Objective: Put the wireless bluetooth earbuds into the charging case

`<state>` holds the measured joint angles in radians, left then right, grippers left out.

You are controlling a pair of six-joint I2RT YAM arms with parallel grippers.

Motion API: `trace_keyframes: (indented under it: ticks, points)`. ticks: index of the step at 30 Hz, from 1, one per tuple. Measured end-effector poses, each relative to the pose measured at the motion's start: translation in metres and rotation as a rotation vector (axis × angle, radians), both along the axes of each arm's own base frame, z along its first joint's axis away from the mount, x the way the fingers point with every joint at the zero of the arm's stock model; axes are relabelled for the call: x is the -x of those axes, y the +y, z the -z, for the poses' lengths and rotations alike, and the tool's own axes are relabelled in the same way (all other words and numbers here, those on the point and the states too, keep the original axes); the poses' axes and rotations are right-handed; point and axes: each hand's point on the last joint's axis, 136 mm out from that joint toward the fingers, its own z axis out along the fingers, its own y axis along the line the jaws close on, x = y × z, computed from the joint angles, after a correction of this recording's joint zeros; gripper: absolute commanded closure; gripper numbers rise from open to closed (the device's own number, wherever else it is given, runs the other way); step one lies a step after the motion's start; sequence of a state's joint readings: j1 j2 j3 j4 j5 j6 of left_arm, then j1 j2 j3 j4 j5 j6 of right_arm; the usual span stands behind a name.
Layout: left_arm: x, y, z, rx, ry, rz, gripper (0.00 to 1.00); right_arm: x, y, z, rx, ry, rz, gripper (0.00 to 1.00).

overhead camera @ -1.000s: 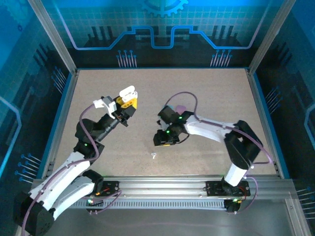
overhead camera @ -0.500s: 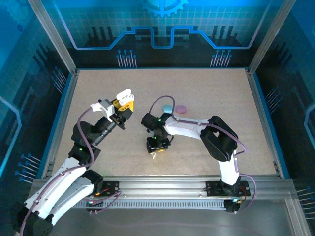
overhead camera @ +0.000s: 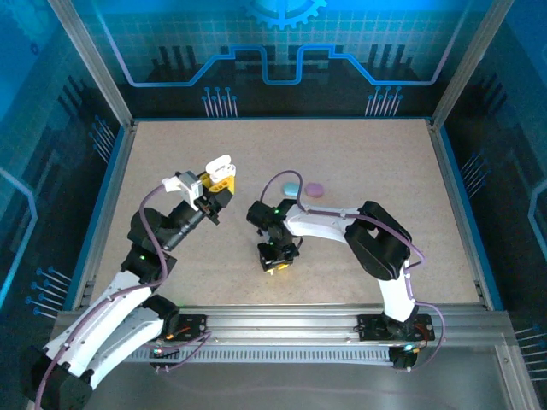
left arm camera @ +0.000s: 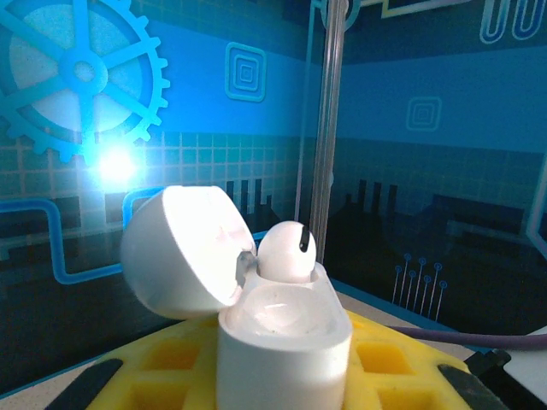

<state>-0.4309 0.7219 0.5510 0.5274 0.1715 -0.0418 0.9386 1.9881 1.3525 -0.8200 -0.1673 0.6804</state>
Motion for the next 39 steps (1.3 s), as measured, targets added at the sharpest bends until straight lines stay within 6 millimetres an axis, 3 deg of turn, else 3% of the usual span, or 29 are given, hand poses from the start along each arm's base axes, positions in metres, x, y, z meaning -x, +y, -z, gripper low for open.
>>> trace_keyframes:
  ticks: [11,19,22,29,39]
  points:
    - [-0.007,-0.003,0.008,-0.009,0.027,0.001,0.79,-0.007,-0.022,0.002,-0.148,0.035,0.089,0.79]
    - [-0.012,-0.005,0.014,-0.015,0.05,0.003,0.78,-0.028,-0.045,-0.002,-0.327,0.077,0.212,0.72]
    - [-0.012,-0.006,0.014,-0.015,0.051,0.003,0.78,-0.032,-0.038,-0.012,-0.352,0.03,0.148,0.65]
    - [-0.012,-0.006,0.015,-0.016,0.053,0.003,0.78,-0.037,0.002,-0.043,-0.4,-0.116,-0.113,0.56]
    - [-0.012,-0.006,0.015,-0.016,0.052,0.003,0.78,-0.027,0.003,-0.014,-0.365,-0.051,-0.256,0.58]
